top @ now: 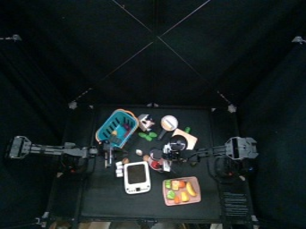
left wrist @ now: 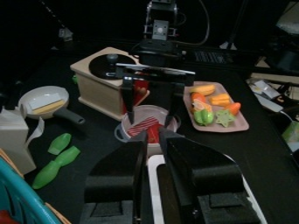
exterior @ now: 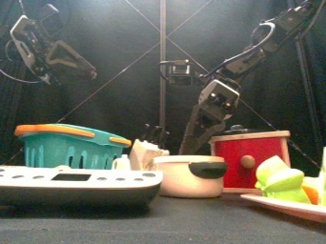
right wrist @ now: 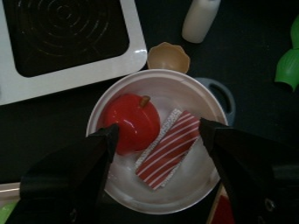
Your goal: Grab apple
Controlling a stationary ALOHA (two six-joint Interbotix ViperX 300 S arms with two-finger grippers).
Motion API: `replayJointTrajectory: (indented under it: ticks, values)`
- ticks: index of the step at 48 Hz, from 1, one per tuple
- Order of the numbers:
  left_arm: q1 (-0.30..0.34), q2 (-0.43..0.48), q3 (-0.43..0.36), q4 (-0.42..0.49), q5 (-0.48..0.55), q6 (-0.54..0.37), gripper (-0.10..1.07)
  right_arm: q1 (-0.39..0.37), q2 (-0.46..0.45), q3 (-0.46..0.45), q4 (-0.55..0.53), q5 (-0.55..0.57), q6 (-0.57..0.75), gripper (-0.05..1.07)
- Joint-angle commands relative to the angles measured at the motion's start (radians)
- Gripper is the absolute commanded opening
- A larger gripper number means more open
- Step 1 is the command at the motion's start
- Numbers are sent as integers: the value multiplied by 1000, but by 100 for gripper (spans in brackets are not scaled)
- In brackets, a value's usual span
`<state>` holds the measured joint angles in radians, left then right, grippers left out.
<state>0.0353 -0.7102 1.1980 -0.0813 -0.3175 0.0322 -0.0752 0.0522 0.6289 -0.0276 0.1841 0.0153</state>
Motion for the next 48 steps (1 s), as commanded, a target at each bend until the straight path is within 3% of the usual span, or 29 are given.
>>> replayJointTrajectory:
  ticks: [1, 31, 48]
  values:
    - [-2, 2, -12, -2, -9, 0, 62, 12, -17, -20, 9, -3, 0, 102]
    - [2, 0, -3, -2, -5, 3, 62, 38, 92, -60, 8, 12, 0, 98]
    - [2, 0, -3, -2, -3, 3, 62, 31, 101, -67, 5, 12, 2, 73]
